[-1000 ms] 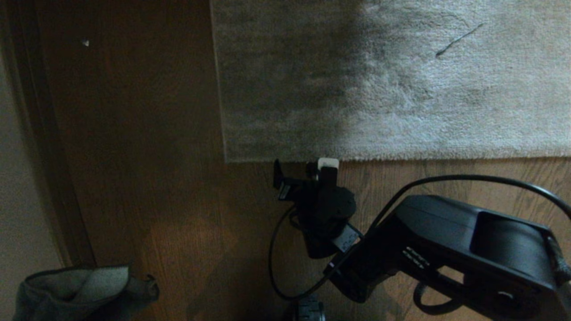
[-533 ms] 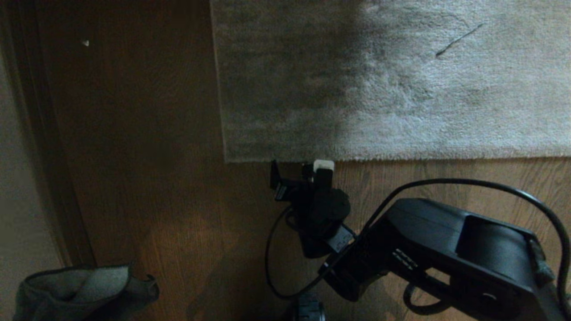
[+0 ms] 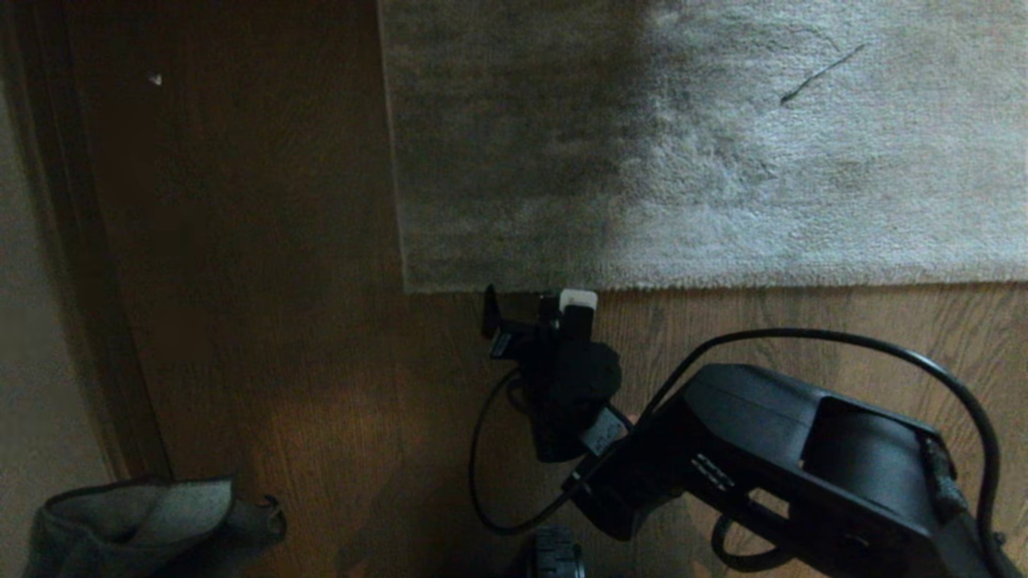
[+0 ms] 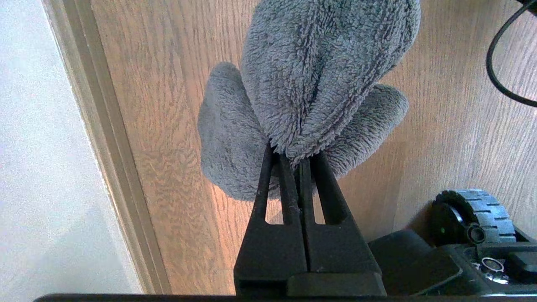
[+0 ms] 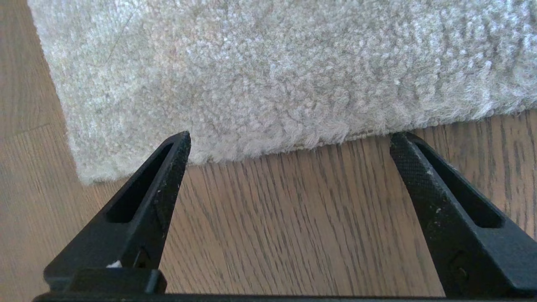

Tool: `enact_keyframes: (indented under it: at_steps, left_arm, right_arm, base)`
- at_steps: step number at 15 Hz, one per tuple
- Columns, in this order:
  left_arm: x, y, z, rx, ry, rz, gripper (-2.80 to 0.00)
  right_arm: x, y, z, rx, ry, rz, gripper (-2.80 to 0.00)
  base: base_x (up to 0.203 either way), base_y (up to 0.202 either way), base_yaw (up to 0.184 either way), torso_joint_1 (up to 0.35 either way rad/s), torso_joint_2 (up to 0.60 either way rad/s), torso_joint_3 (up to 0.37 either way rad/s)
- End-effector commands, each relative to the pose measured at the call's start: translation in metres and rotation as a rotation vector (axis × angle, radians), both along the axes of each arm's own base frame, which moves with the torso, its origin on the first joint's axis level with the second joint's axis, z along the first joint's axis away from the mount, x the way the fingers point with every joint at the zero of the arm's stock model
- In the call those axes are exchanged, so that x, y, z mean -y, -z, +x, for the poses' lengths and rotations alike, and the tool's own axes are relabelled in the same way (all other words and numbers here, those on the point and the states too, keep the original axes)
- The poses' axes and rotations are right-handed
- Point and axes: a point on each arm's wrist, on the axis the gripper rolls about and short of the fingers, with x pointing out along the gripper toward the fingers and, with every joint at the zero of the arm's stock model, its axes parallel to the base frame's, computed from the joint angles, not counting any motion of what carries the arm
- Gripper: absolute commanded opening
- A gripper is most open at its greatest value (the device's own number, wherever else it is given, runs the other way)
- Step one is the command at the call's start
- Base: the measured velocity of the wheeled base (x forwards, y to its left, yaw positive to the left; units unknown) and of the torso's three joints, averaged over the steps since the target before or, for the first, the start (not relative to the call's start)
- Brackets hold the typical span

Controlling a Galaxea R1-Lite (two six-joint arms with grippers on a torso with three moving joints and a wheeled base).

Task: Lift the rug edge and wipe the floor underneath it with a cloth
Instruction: Lift up the carpet

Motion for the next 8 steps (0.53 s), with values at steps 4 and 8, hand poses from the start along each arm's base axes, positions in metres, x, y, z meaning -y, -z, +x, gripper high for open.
enact_keyframes:
  at_steps: [4,8]
  left_arm:
    - [0.0,0.0,0.0,0.001,0.0,0.0,-2.8]
    - [0.0,0.0,0.0,0.001,0.0,0.0,-2.8]
  right_arm:
    - [0.003,-0.002,0.008,0.04,0.011,0.045,0.0]
    - [0.012,-0.009,0.018,0.056,0.041,0.056,0.0]
  base:
    - [0.0,0.0,0.0,0.0,0.0,0.0]
    - [0.0,0.0,0.0,0.0,0.0,0.0]
